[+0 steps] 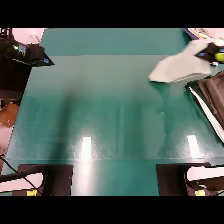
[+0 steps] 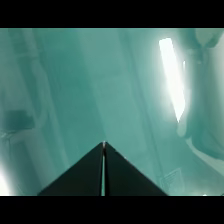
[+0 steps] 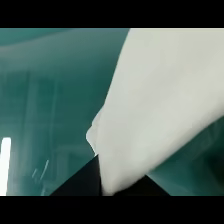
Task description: Fold the shirts.
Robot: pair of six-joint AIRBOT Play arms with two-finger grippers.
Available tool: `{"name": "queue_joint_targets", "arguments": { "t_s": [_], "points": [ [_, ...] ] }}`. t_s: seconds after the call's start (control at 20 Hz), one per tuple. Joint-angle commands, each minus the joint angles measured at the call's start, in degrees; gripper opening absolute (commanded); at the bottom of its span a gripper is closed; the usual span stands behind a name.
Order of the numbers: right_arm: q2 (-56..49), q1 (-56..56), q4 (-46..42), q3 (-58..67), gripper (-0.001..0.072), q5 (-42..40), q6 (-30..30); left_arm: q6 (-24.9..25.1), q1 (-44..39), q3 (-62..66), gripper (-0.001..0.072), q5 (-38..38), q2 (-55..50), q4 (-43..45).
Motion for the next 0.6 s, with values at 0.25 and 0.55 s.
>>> {"name": "queue_joint_targets", "arguments": {
  "t_s": [0.25,0.55],
  "points": [
    [0.79,-13.29,4.63,8.04,0.001,-0.7,-2.12,-0.11,-9.55,-0.02,0.0023,6.93,-0.07,-0.83],
    [1.03,-14.6,3.8,17.38,0.001,3.39,-1.55,-0.11,-9.79,-0.02,0.0023,6.49,-0.07,-0.63]
  ]
}}
